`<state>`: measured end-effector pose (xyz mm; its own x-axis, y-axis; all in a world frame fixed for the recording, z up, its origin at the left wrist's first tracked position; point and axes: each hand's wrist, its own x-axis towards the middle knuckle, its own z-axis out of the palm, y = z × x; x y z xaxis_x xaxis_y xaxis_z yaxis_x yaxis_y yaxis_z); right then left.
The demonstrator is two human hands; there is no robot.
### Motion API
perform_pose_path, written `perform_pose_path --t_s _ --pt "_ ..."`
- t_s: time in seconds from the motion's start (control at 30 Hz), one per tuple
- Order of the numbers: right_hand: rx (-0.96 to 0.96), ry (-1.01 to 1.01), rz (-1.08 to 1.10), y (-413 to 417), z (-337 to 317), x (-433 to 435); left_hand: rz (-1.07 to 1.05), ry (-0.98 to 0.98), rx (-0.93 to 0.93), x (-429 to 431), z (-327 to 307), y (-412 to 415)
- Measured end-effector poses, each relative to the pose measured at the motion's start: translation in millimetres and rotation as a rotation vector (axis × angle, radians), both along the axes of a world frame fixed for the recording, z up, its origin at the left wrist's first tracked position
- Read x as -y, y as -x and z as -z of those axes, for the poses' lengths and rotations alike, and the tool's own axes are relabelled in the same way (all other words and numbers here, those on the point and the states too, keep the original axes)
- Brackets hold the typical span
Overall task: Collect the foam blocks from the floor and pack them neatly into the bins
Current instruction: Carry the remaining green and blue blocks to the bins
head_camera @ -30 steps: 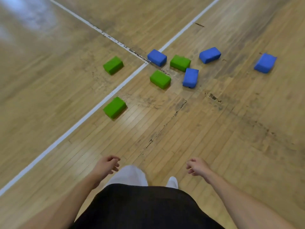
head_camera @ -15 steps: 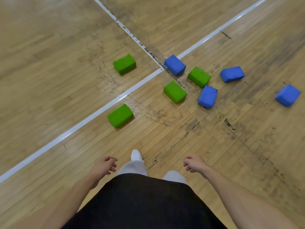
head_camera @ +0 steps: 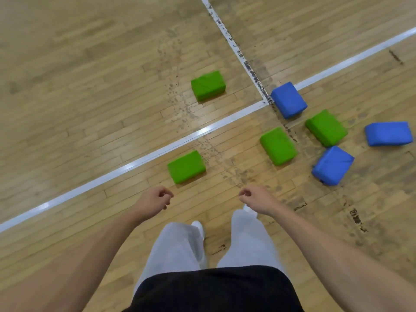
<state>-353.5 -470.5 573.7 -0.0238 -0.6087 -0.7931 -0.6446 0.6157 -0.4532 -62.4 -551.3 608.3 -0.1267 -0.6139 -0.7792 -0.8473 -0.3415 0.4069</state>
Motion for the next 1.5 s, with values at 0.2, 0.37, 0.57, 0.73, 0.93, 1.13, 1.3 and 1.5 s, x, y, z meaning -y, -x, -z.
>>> perform_pose_path --t_s 0.2,0.37,0.57,0.73,0.93,1.13,1.3,1.5 --pt "-0.005 0.127 -0.17 -11.6 117.8 98.2 0.167 0.097 -0.025 71.9 130.6 26.8" --pt "-0.154 0.169 -0.447 -35.9 309.9 156.6 0.385 0.193 0.018 123.6 337.8 22.6" --pt "-0.165 0.158 -0.479 -62.9 515.6 193.6 0.449 0.279 0.141 171.6 550.7 9.4" --pt "-0.112 0.225 -0.324 -80.9 622.6 216.9 0.519 0.264 0.3 212.3 644.3 1.8" --pt "0.239 0.089 0.015 -86.8 662.5 226.6 0.384 0.206 0.201 227.2 658.4 -11.0" --pt "0.303 0.227 0.296 -30.5 624.0 213.7 0.27 0.225 0.032 201.9 634.8 37.5" --pt "0.204 0.395 0.617 37.3 620.3 185.1 0.341 0.448 0.011 189.9 622.2 143.1" --pt "-0.082 0.427 1.086 140.1 651.6 147.1 0.636 0.779 0.075 181.2 613.4 269.3"
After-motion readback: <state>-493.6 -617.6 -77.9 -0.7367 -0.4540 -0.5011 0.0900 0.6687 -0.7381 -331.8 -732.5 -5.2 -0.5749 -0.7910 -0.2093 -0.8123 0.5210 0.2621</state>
